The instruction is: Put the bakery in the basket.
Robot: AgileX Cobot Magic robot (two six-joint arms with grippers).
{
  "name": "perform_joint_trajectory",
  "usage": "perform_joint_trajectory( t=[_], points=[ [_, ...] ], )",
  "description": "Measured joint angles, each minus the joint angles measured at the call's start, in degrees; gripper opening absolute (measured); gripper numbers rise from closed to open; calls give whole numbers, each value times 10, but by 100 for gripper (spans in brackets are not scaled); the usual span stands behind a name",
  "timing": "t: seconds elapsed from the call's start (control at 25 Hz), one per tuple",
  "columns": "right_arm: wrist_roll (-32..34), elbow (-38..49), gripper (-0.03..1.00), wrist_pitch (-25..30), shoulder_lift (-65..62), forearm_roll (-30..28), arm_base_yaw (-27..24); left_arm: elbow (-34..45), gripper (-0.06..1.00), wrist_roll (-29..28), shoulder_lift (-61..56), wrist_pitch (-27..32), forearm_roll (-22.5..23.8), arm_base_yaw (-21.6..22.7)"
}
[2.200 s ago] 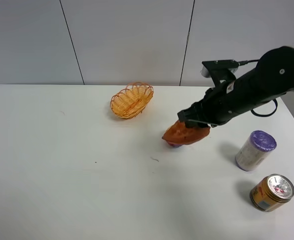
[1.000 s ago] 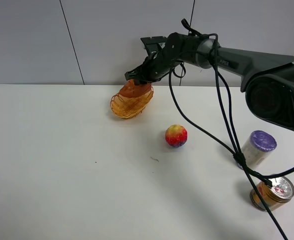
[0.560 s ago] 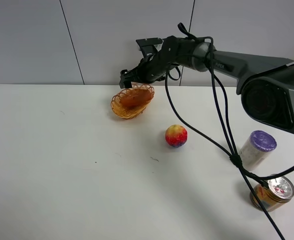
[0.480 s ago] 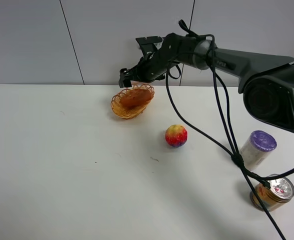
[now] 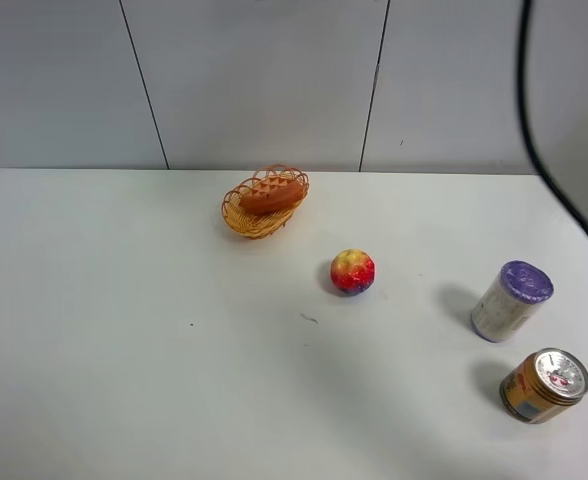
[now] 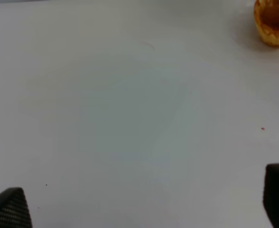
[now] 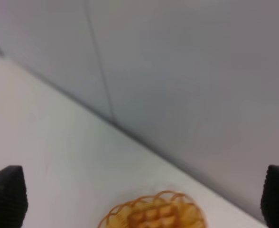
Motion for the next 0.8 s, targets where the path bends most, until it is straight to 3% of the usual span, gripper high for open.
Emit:
perform_joint_trajectory(
  t=[0.2, 0.44, 0.52, 0.68, 0.8],
  points=[
    [59, -1, 99, 88, -119, -113, -25, 0, 100, 0, 0, 0, 0, 0],
    [81, 31, 99, 163, -258, -184, -135, 0, 100, 0, 0, 0, 0, 0],
    [85, 100, 99, 153, -325, -185, -191, 0, 100, 0, 0, 0, 0, 0],
    [86, 323, 99, 101, -511, -184, -318, 0, 100, 1, 0, 0, 0, 0],
    [84, 510, 99, 70, -672, -174, -367, 0, 100, 1, 0, 0, 0, 0]
  ],
)
